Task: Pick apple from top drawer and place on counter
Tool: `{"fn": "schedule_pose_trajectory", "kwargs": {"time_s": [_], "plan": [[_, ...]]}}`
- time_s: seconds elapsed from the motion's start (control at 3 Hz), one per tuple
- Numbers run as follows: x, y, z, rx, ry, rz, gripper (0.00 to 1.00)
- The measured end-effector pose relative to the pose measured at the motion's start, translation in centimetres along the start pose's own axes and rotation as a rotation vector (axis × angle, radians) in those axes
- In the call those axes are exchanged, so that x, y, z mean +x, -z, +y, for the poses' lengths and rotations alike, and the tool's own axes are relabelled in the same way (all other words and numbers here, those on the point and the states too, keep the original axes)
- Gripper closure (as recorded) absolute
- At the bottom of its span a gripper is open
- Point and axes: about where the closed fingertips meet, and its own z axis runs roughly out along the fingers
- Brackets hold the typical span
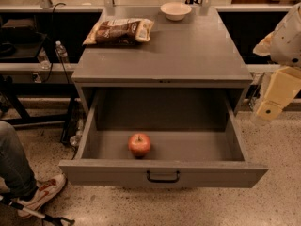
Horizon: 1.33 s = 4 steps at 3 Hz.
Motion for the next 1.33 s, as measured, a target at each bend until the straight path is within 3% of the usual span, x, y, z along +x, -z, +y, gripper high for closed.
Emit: {"fn": "schedule_pose_trajectory", "kwargs": {"time_s": [0.33,0.67,1.33], "plan": [[-2.3,-7.4,1.4,-0.106,-0.098,-0.045,0.0],[-4.1,-13.3,3.5,-0.176,-0.156,-0.085,0.0],[-4.4,-14.1,3.4,-0.198,-0.164,-0.117,0.0]]}}
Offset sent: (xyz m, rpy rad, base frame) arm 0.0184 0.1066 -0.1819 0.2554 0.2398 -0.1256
